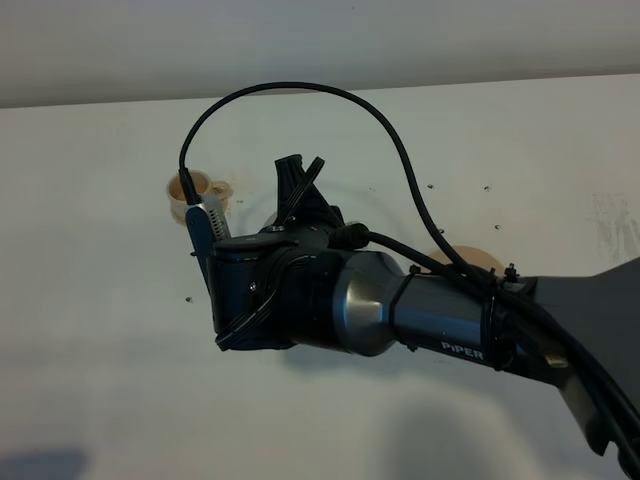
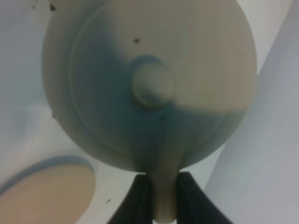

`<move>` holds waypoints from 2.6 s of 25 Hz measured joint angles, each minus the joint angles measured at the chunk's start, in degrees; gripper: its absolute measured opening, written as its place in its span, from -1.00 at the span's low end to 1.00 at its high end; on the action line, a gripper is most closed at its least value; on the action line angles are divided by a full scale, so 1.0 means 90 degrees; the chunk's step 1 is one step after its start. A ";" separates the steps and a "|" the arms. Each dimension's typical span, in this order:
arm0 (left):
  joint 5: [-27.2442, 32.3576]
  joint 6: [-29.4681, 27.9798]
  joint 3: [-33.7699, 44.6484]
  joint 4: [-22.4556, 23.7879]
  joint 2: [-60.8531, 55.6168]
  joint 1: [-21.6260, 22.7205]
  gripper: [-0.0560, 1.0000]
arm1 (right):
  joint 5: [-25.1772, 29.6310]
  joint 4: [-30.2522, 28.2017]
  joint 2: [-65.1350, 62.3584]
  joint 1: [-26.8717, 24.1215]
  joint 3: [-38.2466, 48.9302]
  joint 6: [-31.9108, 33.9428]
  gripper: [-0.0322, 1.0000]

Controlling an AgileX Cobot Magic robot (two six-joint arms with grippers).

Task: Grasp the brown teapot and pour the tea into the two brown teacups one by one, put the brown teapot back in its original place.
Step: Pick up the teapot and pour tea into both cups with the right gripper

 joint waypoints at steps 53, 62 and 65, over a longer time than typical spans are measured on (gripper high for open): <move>0.0000 0.0000 0.0000 0.0000 0.0000 0.0000 0.14 | 0.0378 -0.0685 0.0000 0.0219 0.0000 -0.0103 -0.72; 0.0000 0.0000 0.0000 0.0000 0.0000 0.0000 0.14 | 0.0405 -0.0685 0.0000 0.0266 0.0000 -0.0289 -0.72; 0.0000 0.0000 0.0000 0.0000 0.0000 0.0000 0.14 | 0.0405 -0.0685 0.0000 0.0269 0.0000 -0.0382 -0.72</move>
